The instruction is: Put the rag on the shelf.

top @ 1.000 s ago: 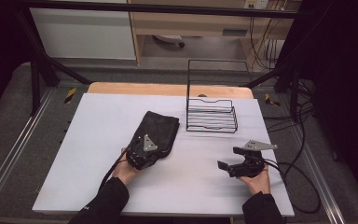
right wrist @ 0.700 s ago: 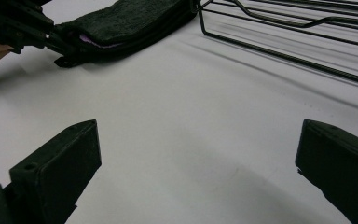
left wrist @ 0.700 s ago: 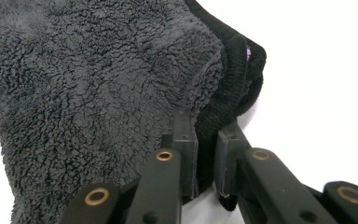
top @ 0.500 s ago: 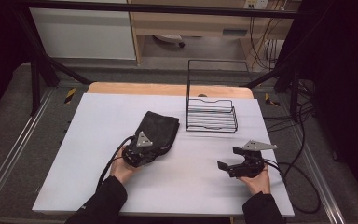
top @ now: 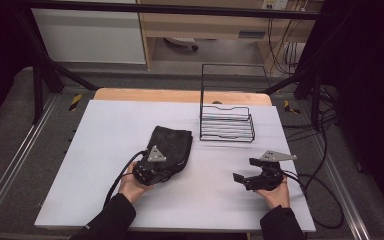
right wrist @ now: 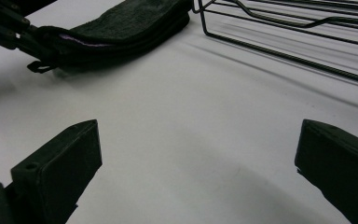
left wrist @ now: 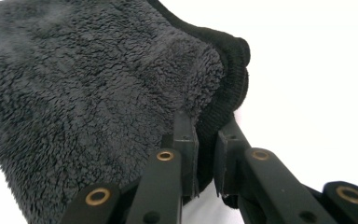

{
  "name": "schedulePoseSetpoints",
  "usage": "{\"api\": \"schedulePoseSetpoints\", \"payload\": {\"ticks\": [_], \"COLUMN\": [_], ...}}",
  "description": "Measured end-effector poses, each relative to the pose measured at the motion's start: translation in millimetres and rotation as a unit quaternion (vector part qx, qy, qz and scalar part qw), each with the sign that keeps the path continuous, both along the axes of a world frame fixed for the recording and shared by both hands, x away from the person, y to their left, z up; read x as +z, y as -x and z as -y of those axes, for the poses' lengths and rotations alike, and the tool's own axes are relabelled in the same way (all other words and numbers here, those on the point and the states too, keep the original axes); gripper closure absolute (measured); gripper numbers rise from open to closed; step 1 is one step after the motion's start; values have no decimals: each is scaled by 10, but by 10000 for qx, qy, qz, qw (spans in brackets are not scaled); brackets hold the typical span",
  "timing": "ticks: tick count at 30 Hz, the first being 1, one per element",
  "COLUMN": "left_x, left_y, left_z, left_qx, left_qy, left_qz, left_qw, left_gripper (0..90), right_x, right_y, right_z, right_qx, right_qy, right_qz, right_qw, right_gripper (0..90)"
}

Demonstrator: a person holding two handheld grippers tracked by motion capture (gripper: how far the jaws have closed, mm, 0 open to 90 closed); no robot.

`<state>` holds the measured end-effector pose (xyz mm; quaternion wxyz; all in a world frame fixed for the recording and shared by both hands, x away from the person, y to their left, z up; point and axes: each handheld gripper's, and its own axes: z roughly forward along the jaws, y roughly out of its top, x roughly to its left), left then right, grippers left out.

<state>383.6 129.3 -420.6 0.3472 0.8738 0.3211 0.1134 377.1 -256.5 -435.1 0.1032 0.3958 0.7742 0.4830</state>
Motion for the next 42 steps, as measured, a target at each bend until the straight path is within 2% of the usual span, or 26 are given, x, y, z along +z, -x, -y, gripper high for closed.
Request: {"api": "schedulePoseSetpoints", "payload": {"ticks": [2,11,14,17,19,20,23,26,27,29,30,32,36,38,39,42], "left_x": [13,36,18,6,-21,-60,-53,5,41,105,140,141,51,-22,-22,-149], "left_y": [83,292,351,360,363,354,363,391,405,413,391,343,251,241,241,252], "left_z": [31,202,302,336,365,373,362,317,281,169,30,-129,-409,-491,-491,-541], "left_qx": [-58,-248,-289,-302,-321,-312,-409,-438,-393,-274,-48,236,741,869,869,885], "left_qy": [120,265,385,397,302,296,310,391,386,364,305,250,269,314,314,400], "left_qz": [-92,-233,-387,-444,-422,-524,-630,-590,-517,-402,-335,-325,-551,-687,-687,-899], "left_qw": [9999,9991,9981,9978,9981,9977,9967,9965,9971,9982,9990,9989,9954,9934,9934,9912], "left_gripper": [816,814,812,810,802,792,712,586,586,472,445,410,391,385,385,403], "right_x": [-2,-4,-3,-6,-9,-9,-9,-7,-7,-8,-6,4,25,33,35,40], "right_y": [0,4,2,3,4,4,5,9,9,13,14,20,31,38,42,55], "right_z": [-2,-8,-7,-10,-14,-17,-22,-34,-34,-60,-76,-120,-245,-327,-372,-535], "right_qx": [10,13,20,22,25,31,45,49,49,62,77,90,119,161,207,300], "right_qy": [10,4,5,8,5,0,14,-4,-4,16,13,43,44,33,59,73], "right_qz": [-8,-52,-41,-52,-58,-62,-67,-82,-82,-122,-118,-131,-216,-298,-305,-358], "right_qw": [10000,10000,10000,10000,10000,10000,10000,10000,10000,9999,9999,9999,9997,9994,9993,9989], "right_gripper": [12,14,15,16,16,17,18,19,19,19,19,21,35,49,55,79]}}
